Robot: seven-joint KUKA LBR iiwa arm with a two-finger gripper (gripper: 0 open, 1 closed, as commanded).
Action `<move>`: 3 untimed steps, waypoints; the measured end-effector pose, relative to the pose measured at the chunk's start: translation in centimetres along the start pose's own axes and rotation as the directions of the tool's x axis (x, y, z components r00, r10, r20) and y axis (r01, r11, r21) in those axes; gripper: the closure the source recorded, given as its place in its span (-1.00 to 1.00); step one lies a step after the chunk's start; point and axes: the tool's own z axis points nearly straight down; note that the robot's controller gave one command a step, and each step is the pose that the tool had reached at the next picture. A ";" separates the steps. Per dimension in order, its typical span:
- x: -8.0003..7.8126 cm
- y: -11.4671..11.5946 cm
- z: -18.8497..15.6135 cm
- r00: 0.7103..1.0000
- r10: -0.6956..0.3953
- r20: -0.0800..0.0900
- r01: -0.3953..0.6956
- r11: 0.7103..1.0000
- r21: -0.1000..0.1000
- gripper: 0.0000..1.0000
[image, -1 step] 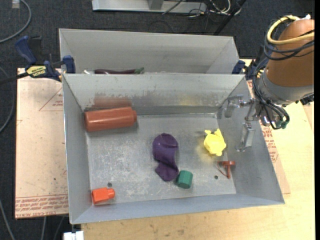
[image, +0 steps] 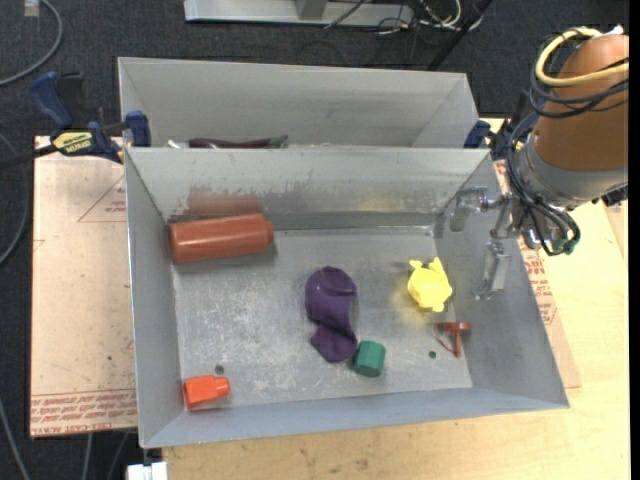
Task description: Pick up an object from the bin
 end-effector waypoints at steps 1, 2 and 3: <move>0.2 0.5 3.4 0.997 -0.071 0.004 0.071 0.998 0.001 -1.00; 0.4 1.1 9.4 0.995 -0.100 0.005 0.100 0.995 0.000 -1.00; -0.3 1.1 12.6 0.999 -0.042 0.003 0.042 0.999 -0.001 -1.00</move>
Offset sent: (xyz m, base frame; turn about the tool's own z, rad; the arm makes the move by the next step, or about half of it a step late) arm -0.0070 0.0144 -0.1209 -0.1085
